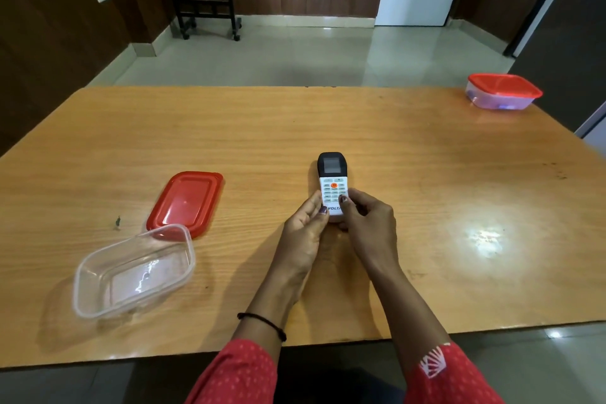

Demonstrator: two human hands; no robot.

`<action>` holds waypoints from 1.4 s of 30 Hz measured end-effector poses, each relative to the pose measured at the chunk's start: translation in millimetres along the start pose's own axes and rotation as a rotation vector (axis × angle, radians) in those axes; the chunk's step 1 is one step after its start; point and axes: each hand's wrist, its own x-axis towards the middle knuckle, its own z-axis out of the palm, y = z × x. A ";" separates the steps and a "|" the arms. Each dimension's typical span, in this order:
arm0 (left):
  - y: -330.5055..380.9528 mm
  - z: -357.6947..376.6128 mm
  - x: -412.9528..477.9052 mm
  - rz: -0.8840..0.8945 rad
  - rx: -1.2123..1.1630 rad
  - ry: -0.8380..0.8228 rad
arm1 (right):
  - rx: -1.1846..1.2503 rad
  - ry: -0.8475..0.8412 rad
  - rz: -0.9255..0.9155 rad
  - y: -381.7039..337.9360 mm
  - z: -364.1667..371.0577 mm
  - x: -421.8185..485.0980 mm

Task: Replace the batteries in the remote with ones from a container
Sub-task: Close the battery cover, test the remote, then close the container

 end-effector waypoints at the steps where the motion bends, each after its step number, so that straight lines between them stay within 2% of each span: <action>1: -0.3 -0.5 0.3 -0.002 0.004 0.000 | -0.003 -0.004 0.000 1.2 -0.2 0.1; 8: 7.1 -1.1 -4.1 -0.001 -0.005 0.006 | -0.083 0.083 -0.013 1.5 -0.3 -1.2; 10: 12.6 -5.2 -11.0 0.039 0.103 0.018 | -0.203 0.148 -0.134 0.5 0.2 -6.7; 13: 32.1 -20.9 -29.1 0.198 0.294 0.113 | -0.297 0.175 -0.364 -7.5 8.4 -18.9; 16: 61.9 -49.8 -54.9 0.375 0.354 0.255 | -0.348 0.033 -0.532 -21.4 38.7 -38.2; 18: 75.5 -75.7 -71.1 0.437 0.409 0.409 | -0.345 -0.106 -0.600 -32.8 67.3 -48.9; 21: 83.9 -125.6 -92.9 0.424 0.544 0.668 | -0.438 -0.371 -0.618 -49.7 115.7 -52.8; 23: 83.0 -154.1 -106.0 0.380 0.569 0.783 | -0.620 -0.528 -0.562 -55.2 142.0 -45.2; 25: 79.6 -173.4 -113.7 0.286 0.539 0.851 | -0.856 -0.604 -0.520 -57.9 160.1 -37.2; 27: 75.9 -182.6 -113.5 0.208 0.531 0.829 | -1.010 -0.588 -0.560 -54.8 169.2 -33.5; 30: 72.7 -190.2 -108.6 0.131 0.575 0.744 | -1.101 -0.474 -0.839 -47.8 170.7 -34.7; 32: 68.8 -198.6 -107.4 0.103 0.555 0.724 | -1.101 -0.408 -1.064 -41.5 166.8 -37.2; 34: 63.4 -208.4 -108.3 0.084 0.532 0.727 | -1.033 -0.305 -1.118 -42.6 159.3 -34.9; 36: 60.8 -213.0 -110.2 0.077 0.521 0.726 | -0.873 -0.145 -1.044 -53.8 149.4 -31.1; 37: 60.5 -213.1 -110.3 0.071 0.522 0.725 | -0.749 -0.060 -0.951 -64.7 142.7 -30.6; 39: 61.2 -209.8 -110.6 0.069 0.519 0.722 | -0.377 0.032 -0.631 -85.9 127.8 -31.8; 41: 63.9 -201.8 -111.1 0.073 0.451 0.717 | -0.024 0.000 -0.330 -96.9 117.0 -38.9; 42: 64.9 -198.1 -110.4 0.076 0.397 0.717 | -0.001 -0.066 -0.230 -96.4 113.2 -45.7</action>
